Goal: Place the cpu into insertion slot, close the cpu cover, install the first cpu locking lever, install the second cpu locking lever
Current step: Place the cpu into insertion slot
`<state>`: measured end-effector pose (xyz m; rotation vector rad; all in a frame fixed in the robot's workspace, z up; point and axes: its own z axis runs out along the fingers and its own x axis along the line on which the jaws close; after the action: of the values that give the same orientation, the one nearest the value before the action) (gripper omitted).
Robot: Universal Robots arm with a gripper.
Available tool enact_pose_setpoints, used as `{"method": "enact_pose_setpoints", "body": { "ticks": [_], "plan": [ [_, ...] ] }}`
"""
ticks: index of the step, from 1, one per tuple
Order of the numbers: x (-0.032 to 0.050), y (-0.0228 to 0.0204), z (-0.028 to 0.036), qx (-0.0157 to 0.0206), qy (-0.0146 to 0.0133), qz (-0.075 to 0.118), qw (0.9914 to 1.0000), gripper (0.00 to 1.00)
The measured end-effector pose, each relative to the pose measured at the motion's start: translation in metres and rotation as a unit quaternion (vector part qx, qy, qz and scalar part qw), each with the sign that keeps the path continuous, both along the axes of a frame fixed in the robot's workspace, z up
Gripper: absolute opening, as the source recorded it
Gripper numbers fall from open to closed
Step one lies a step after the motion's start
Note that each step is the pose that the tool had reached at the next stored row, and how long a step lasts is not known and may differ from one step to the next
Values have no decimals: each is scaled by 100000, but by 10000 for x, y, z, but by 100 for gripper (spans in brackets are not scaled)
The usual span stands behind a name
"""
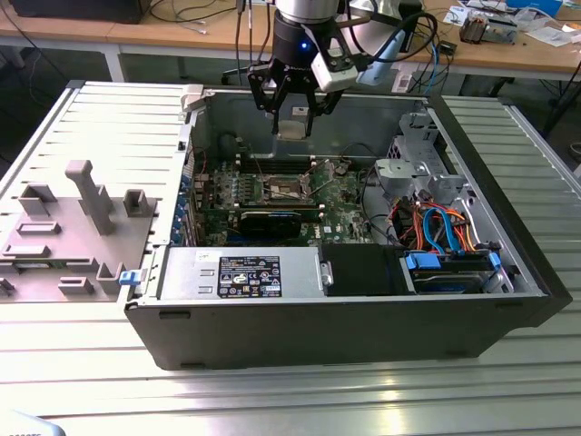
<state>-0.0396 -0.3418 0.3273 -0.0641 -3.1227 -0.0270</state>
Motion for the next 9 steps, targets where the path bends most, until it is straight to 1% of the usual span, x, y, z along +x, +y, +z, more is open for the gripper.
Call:
{"method": "enact_pose_setpoints", "body": {
  "ticks": [9],
  "plan": [
    [0,0,-3,-90,-1,-971,99995,55]
  ]
}}
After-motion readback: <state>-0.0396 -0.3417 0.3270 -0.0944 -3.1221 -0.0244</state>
